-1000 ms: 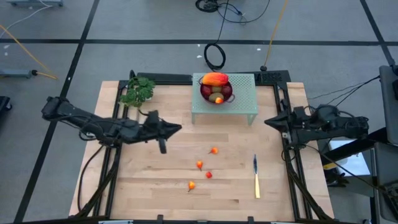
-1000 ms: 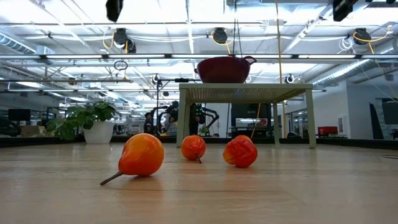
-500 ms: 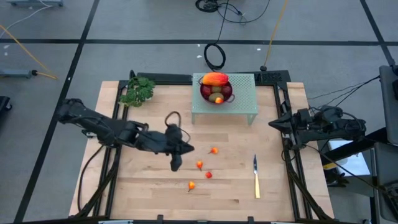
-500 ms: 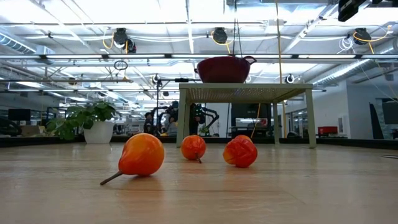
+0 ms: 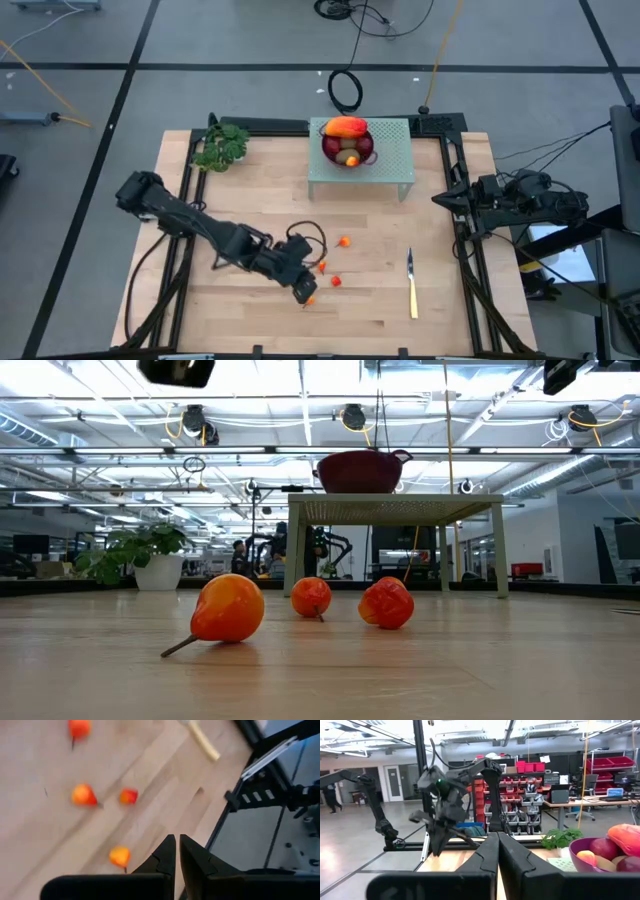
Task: Pick & Place Fruit
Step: Put the pear into the strainer bowl on the shelf
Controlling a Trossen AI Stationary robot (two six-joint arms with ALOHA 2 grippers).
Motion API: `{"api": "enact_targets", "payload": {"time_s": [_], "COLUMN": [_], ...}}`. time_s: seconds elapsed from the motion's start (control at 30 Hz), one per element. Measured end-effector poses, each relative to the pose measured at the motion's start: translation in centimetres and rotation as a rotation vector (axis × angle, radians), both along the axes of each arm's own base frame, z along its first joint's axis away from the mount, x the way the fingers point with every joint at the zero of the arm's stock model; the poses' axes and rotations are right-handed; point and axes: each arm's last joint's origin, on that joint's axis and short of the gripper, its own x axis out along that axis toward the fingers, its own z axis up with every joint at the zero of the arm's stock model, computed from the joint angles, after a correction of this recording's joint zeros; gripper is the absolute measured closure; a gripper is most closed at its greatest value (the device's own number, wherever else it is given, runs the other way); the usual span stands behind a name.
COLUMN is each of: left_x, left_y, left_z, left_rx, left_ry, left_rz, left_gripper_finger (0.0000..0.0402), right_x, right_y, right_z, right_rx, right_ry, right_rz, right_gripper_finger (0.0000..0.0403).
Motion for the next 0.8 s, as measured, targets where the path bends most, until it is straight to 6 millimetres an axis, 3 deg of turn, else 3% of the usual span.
{"api": "enact_targets", "payload": {"time_s": [0.23,0.5,0.8], "left_x": [0.5,0.0,0.0], "left_y": [-2.2,-3.2,-3.3], "left_z": [-2.7,-2.9,-2.9], "left_rx": [-0.095,-0.111,-0.143], "left_ry": [0.103,0.101,0.101], "left_rz": [0.063,0.116,0.161], "left_gripper_finger": [0.0378,0.0378,0.0378], "right_x": [-0.1,0.1,2.3], "right_y": [0.1,0.2,0.4], "right_z": [0.0,-0.7,-4.8], "right_rx": [-0.006,0.029,0.036], "right_ry": [-0.005,0.044,0.058], "right_rz": [0.051,0.056,0.054], "right_gripper_finger": [0.0403,0.0403,0.0403]}}
